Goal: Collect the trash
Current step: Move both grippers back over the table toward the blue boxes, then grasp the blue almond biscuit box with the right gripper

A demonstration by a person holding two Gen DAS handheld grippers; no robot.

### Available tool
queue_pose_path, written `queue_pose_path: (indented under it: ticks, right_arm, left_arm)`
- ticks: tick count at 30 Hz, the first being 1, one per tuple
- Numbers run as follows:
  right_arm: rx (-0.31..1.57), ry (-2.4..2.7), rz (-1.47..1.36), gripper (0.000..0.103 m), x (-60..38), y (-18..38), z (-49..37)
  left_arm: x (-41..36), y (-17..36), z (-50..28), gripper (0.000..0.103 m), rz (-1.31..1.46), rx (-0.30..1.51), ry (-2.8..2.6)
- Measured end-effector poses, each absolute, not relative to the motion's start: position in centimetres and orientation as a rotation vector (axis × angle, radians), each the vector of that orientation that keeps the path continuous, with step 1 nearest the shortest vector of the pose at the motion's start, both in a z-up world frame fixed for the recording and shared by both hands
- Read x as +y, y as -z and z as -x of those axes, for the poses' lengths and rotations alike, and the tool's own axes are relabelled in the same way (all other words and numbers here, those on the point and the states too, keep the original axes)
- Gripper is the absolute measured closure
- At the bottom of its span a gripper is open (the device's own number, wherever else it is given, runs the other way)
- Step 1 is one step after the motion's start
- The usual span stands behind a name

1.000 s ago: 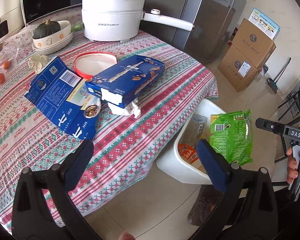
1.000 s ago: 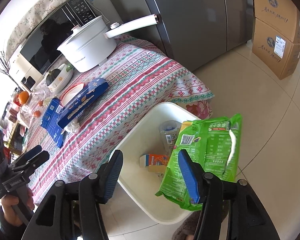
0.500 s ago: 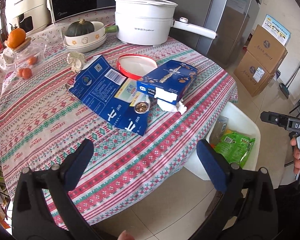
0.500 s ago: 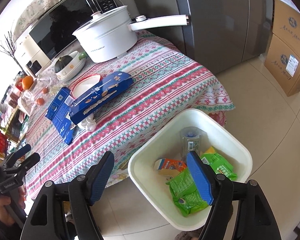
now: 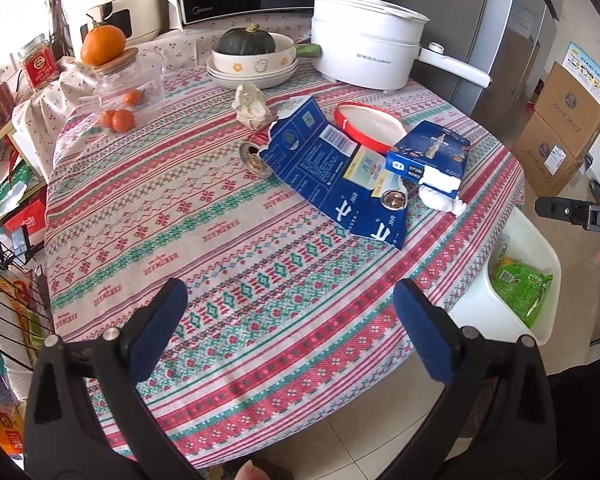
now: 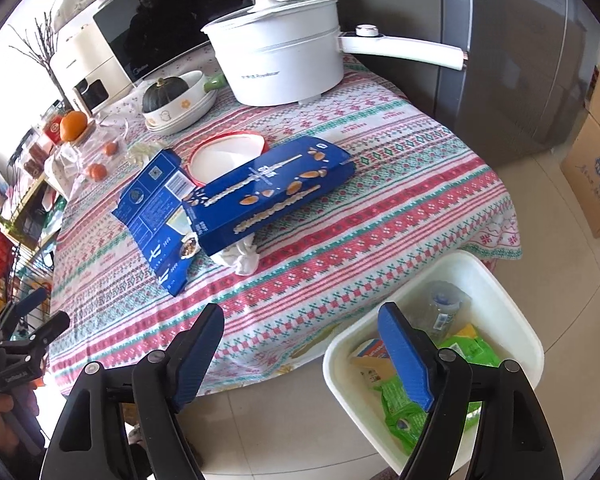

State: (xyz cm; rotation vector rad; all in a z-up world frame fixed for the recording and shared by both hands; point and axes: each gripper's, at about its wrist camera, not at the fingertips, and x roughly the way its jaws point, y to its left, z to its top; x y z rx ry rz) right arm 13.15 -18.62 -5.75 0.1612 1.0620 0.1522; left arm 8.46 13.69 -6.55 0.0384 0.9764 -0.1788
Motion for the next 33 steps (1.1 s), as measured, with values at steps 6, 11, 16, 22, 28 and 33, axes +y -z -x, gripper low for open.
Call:
queue_pose_path:
  ticks: [6, 11, 16, 22, 28, 33]
  right_arm:
    - [1.091, -0.188, -0.141, 0.020, -14.0, 6.6, -15.9]
    - [1.109, -0.185, -0.285, 0.020, -13.4, 7.5, -18.5]
    - [1.104, -0.127, -0.512, 0.021, -16.1, 9.3, -21.0]
    - [1.107, -0.119, -0.802, 0.047, -19.2, 13.2, -23.0]
    - [1.058, -0.131, -0.966, 0.058, -20.6, 15.3, -24.3]
    - [1.022, -0.160, -1.001, 0.071, -21.5, 14.8, -24.3]
  left_arm:
    - [16.2, 7.5, -8.8, 0.001, 0.000, 1.016, 0.140]
    - [16.7, 7.9, -8.9, 0.001, 0.014, 1.029, 0.137]
    - [16.4, 8.2, -9.3, 0.001, 0.013, 1.041, 0.147]
    - [16.4, 9.1, -10.7, 0.001, 0.072, 1.095, 0.148]
    - [16.2, 10.0, -12.0, 0.001, 0.128, 1.108, 0.135]
    - [16.1, 10.9, -13.4, 0.001, 0.225, 1.073, 0.158]
